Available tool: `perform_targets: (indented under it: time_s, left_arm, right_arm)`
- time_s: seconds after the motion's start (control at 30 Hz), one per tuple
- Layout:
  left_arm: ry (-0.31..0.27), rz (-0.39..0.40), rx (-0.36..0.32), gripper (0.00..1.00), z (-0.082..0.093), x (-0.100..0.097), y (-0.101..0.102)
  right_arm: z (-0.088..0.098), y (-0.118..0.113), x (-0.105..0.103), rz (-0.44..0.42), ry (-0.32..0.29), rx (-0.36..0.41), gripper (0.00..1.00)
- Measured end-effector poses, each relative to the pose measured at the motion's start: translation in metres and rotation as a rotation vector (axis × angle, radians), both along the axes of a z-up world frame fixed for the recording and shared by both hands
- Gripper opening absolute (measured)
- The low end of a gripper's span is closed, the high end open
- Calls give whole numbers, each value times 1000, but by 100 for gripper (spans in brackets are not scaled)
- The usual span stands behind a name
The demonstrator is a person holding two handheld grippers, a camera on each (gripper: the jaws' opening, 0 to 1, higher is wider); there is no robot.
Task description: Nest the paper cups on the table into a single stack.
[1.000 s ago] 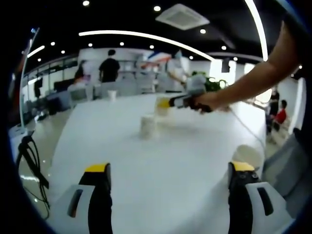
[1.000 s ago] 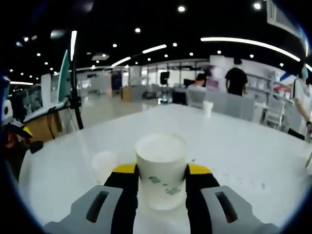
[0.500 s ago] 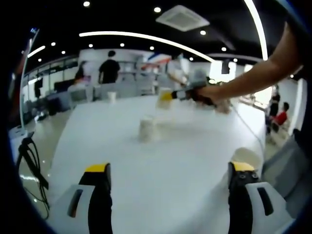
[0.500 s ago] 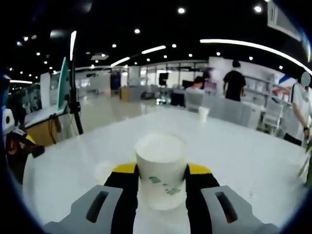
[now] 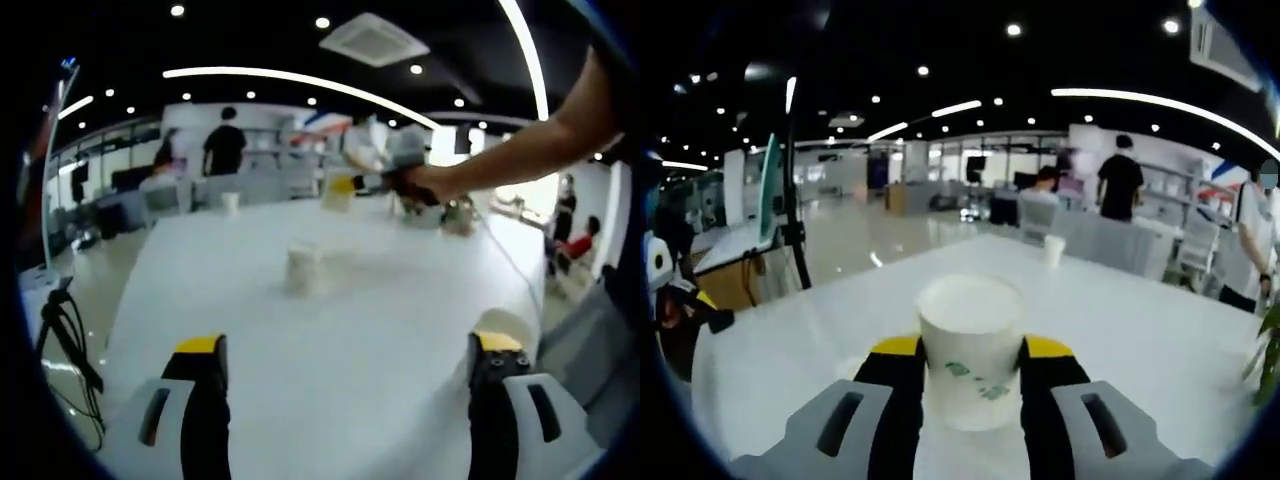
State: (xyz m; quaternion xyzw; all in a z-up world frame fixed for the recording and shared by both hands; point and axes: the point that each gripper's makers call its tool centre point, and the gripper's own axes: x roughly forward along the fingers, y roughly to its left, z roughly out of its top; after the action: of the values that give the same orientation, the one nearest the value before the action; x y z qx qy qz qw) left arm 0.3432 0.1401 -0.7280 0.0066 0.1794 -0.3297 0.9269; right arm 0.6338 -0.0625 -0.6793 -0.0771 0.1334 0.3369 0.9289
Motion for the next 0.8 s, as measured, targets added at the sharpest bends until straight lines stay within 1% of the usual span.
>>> perform_targets:
  time_s: [0.2, 0.27, 0.47, 0.6, 0.67, 0.8]
  left_arm:
    - [-3, 0, 0, 98, 2, 0, -1]
    - [-6, 1, -2, 98, 3, 0, -2]
    - [-7, 6, -4, 98, 7, 1, -4]
    - [6, 11, -9, 98, 7, 2, -4]
    - [13, 15, -14, 98, 8, 2, -3]
    - [9, 12, -16, 98, 12, 1, -5]
  right_arm:
    - [6, -1, -4, 2, 2, -5, 34]
    - [8, -4, -5, 2, -6, -7, 35]
    - [11, -4, -11, 6, 3, -6, 34]
    - [16, -8, -17, 4, 15, 7, 35]
    - [21, -9, -23, 1, 19, 26, 35]
    - [23, -12, -30, 5, 25, 18, 35]
